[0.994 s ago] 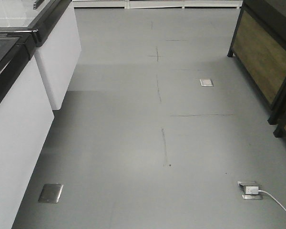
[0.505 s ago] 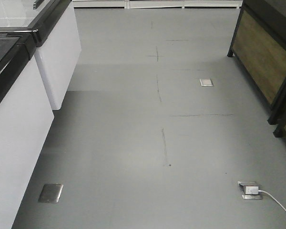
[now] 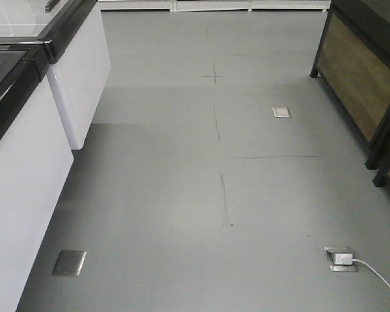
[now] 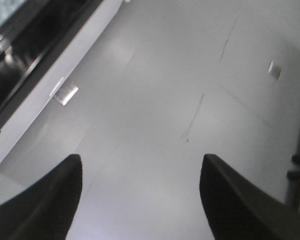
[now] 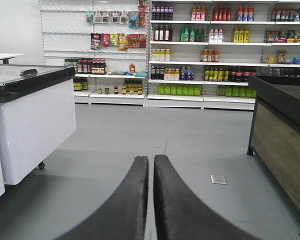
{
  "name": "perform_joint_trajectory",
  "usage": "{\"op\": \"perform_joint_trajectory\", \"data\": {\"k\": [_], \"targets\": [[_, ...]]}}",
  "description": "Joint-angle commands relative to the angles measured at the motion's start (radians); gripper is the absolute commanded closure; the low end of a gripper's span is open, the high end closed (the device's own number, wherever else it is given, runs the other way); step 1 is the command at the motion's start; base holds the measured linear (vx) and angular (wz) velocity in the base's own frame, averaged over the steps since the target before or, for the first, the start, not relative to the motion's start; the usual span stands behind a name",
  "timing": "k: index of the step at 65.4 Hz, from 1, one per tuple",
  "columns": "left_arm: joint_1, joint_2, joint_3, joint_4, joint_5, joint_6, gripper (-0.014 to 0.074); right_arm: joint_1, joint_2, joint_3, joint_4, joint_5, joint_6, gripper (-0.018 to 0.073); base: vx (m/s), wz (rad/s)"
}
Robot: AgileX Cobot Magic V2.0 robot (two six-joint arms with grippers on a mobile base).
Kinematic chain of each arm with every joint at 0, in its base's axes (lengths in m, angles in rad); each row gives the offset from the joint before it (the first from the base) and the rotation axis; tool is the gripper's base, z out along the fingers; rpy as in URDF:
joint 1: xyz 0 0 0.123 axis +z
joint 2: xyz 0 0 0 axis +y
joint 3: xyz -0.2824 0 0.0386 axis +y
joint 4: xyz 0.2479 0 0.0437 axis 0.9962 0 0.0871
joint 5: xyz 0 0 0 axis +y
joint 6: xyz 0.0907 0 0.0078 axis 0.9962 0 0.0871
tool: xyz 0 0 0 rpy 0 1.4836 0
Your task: Left arm holds basket, right arm returns cookies
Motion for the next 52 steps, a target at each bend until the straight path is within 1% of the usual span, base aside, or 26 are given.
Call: {"op": "perform_joint_trajectory", "data": {"k": [1, 2, 4, 6, 7, 8, 11, 12, 15, 19, 23, 26, 29, 30, 32, 36, 40, 43, 47, 52], "targets": [[0.157, -0.006, -0.059, -0.167, -0.008, 0.059, 0.0126, 0.0, -0.012, 0.019, -0.007, -0.072, 0.002, 0.0565, 0.0, 0.0], [0.194, -0.005, -0.06, -0.193, -0.007, 0.072, 0.0126, 0.0, -0.012, 0.019, -0.007, -0.072, 0.002, 0.0565, 0.0, 0.0], [0.228, -0.003, -0.058, -0.262, -0.004, 0.087, 0.0126, 0.0, -0.012, 0.019, -0.007, -0.072, 0.002, 0.0565, 0.0, 0.0], [0.273, 0.004, -0.058, -0.303, -0.001, 0.114, 0.0126, 0.0, -0.012, 0.019, -0.007, -0.072, 0.002, 0.0565, 0.0, 0.0], [0.306, 0.008, -0.058, -0.361, 0.004, 0.134, 0.0126, 0.0, -0.012, 0.019, -0.007, -0.072, 0.002, 0.0565, 0.0, 0.0], [0.326, 0.013, -0.058, -0.376, 0.008, 0.148, 0.0126, 0.0, -0.012, 0.019, -0.007, -0.072, 0.002, 0.0565, 0.0, 0.0], [0.392, 0.028, -0.058, -0.472, 0.022, 0.19, 0.0126, 0.0, -0.012, 0.019, -0.007, -0.072, 0.002, 0.0565, 0.0, 0.0], [0.409, 0.032, -0.058, -0.509, 0.025, 0.204, 0.0126, 0.0, -0.012, 0.019, -0.007, -0.072, 0.002, 0.0565, 0.0, 0.0], [0.453, 0.047, -0.058, -0.561, 0.032, 0.241, 0.0126, 0.0, -0.012, 0.019, -0.007, -0.072, 0.002, 0.0565, 0.0, 0.0], [0.503, 0.07, -0.058, -0.653, 0.03, 0.259, 0.0126, 0.0, -0.012, 0.019, -0.007, -0.072, 0.002, 0.0565, 0.0, 0.0], [0.54, 0.097, -0.058, -0.72, 0.015, 0.273, 0.0124, 0.0, -0.012, 0.019, -0.007, -0.072, 0.002, 0.0565, 0.0, 0.0], [0.558, 0.117, -0.058, -0.801, 0.003, 0.292, 0.0124, 0.0, -0.012, 0.019, -0.007, -0.072, 0.002, 0.0565, 0.0, 0.0], [0.574, 0.139, -0.058, -0.853, -0.001, 0.321, 0.0124, 0.0, -0.012, 0.019, -0.007, -0.072, 0.002, 0.0565, 0.0, 0.0], [0.581, 0.15, -0.058, -0.896, -0.002, 0.336, 0.0123, 0.0, -0.012, 0.019, -0.007, -0.072, 0.002, 0.0565, 0.0, 0.0], [0.589, 0.165, -0.058, -0.926, -0.002, 0.358, 0.0118, 0.0, -0.012, 0.019, -0.007, -0.072, 0.002, 0.0565, 0.0, 0.0], [0.603, 0.199, -0.058, -1.02, -0.003, 0.4, 0.0101, 0.0, -0.012, 0.019, -0.007, -0.072, 0.002, 0.0565, 0.0, 0.0], [0.613, 0.232, -0.058, -1.078, -0.003, 0.446, 0.0079, 0.0, -0.012, 0.019, -0.007, -0.072, 0.002, 0.0565, 0.0, 0.0], [0.618, 0.256, -0.058, -1.12, -0.004, 0.46, 0.0056, 0.0, -0.012, 0.019, -0.007, -0.072, 0.002, 0.0565, 0.0, 0.0], [0.622, 0.284, -0.058, -1.155, -0.008, 0.482, 0.0029, 0.0, -0.012, 0.019, -0.007, -0.072, 0.002, 0.0565, 0.0, 0.0], [0.622, 0.32, -0.059, -1.213, -0.015, 0.531, 0.0006, 0.0, -0.012, 0.019, -0.007, -0.072, 0.002, 0.0565, 0.0, 0.0]]}}
